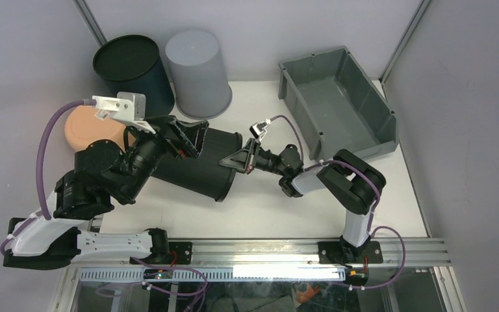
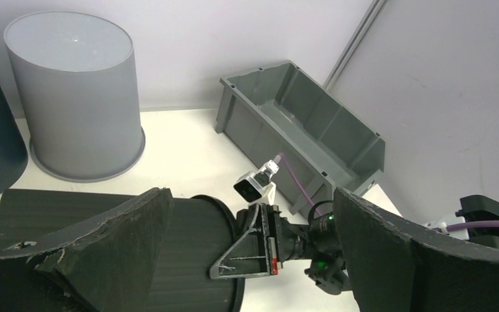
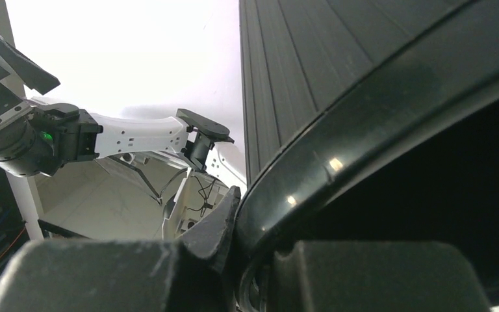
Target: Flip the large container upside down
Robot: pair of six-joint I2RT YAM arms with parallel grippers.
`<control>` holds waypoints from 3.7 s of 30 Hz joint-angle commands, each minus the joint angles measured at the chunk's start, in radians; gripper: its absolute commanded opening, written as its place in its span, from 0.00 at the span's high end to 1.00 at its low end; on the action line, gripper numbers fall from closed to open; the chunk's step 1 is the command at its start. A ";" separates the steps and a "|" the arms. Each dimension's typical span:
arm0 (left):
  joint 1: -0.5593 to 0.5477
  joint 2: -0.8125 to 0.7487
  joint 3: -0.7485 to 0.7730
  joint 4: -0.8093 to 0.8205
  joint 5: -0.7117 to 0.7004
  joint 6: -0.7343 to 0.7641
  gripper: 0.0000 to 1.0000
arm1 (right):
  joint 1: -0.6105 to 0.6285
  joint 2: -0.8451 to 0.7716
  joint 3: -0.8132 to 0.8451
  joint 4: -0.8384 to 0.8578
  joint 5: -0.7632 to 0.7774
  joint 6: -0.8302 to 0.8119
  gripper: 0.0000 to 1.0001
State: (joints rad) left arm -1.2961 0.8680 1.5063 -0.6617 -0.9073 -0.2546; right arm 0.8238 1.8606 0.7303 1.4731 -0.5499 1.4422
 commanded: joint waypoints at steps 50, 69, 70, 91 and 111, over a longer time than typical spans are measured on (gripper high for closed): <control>0.074 0.143 -0.095 0.062 0.094 0.005 0.01 | -0.069 -0.219 -0.595 -0.001 0.190 -0.075 0.29; 0.272 0.194 -0.118 0.086 0.363 -0.022 0.01 | -0.058 -0.801 -0.349 -1.311 0.383 -0.429 0.04; 0.274 0.194 -0.120 0.086 0.364 -0.023 0.01 | -0.057 -0.814 -0.334 -1.352 0.393 -0.451 0.04; 0.294 0.174 -0.141 0.082 0.408 -0.068 0.01 | 0.012 -0.276 0.165 -1.195 0.350 -0.619 0.28; 0.297 0.118 -0.156 0.063 0.387 -0.096 0.01 | -0.155 -0.220 0.460 -1.563 0.398 -0.867 0.25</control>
State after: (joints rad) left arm -1.0122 1.0225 1.3609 -0.6220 -0.5175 -0.3267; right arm 0.6865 1.5829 1.1114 -0.0025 -0.2195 0.6121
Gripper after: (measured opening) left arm 0.989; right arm 0.756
